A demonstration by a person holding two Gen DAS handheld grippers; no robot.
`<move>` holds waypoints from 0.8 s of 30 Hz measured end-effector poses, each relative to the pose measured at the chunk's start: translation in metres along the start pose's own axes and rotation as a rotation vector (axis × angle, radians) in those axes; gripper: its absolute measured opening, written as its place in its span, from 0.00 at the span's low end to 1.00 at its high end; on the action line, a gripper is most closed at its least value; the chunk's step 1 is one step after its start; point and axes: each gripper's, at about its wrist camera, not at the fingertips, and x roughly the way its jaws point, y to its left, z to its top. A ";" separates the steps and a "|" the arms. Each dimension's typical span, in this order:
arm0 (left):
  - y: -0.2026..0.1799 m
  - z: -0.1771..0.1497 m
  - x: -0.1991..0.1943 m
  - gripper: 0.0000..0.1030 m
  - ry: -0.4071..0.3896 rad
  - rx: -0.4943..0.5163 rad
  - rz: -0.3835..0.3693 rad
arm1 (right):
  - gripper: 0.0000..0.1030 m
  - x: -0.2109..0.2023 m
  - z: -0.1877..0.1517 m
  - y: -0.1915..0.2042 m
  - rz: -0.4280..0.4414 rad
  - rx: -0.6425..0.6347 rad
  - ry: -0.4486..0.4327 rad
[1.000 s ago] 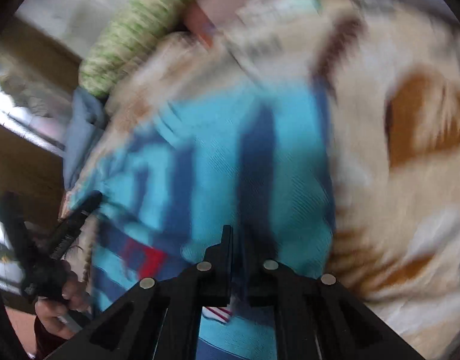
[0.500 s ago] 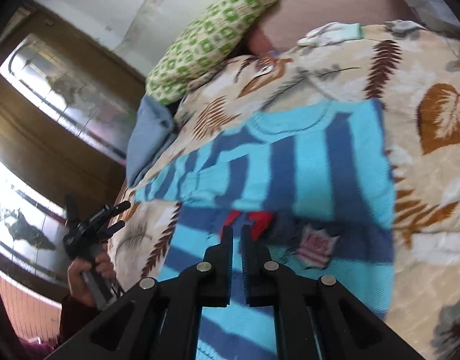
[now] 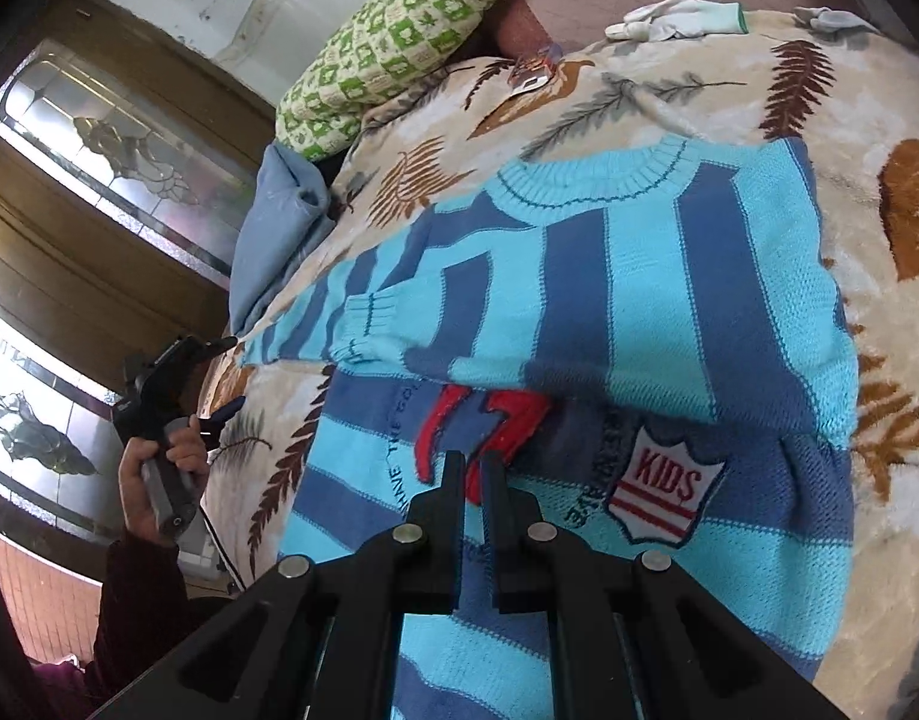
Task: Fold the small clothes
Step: 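Grasp the other sleeve cuff with the left gripper, then fold the held sleeve across the chest with the left gripper and release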
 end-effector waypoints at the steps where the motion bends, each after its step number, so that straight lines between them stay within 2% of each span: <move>1: -0.003 0.000 0.005 0.82 0.019 0.000 -0.008 | 0.07 0.000 0.001 -0.001 0.002 0.000 -0.002; 4: -0.014 0.006 0.016 0.82 0.001 0.010 0.004 | 0.07 -0.002 0.004 0.000 -0.003 -0.010 -0.009; 7: -0.022 0.012 0.024 0.82 -0.014 0.038 -0.020 | 0.07 -0.002 0.005 0.000 -0.001 -0.017 -0.014; 9: -0.025 0.016 0.029 0.76 -0.026 0.052 -0.009 | 0.07 -0.004 0.006 -0.002 -0.004 -0.010 -0.025; 10: -0.027 0.016 0.032 0.69 -0.038 0.066 0.009 | 0.07 -0.006 0.007 -0.005 -0.007 0.002 -0.032; 12: -0.031 0.017 0.037 0.23 -0.034 0.102 0.024 | 0.07 -0.008 0.008 -0.011 -0.010 0.027 -0.045; 14: -0.033 0.015 0.043 0.08 -0.009 0.119 0.007 | 0.07 -0.011 0.009 -0.016 -0.013 0.051 -0.061; 17: -0.045 0.008 0.032 0.07 -0.065 0.165 -0.009 | 0.07 -0.017 0.011 -0.024 -0.046 0.079 -0.083; 20: -0.068 -0.002 0.011 0.07 -0.125 0.232 -0.023 | 0.07 -0.028 0.013 -0.037 -0.043 0.127 -0.115; 24: -0.112 -0.032 -0.026 0.06 -0.172 0.339 -0.061 | 0.07 -0.050 0.016 -0.055 -0.043 0.192 -0.178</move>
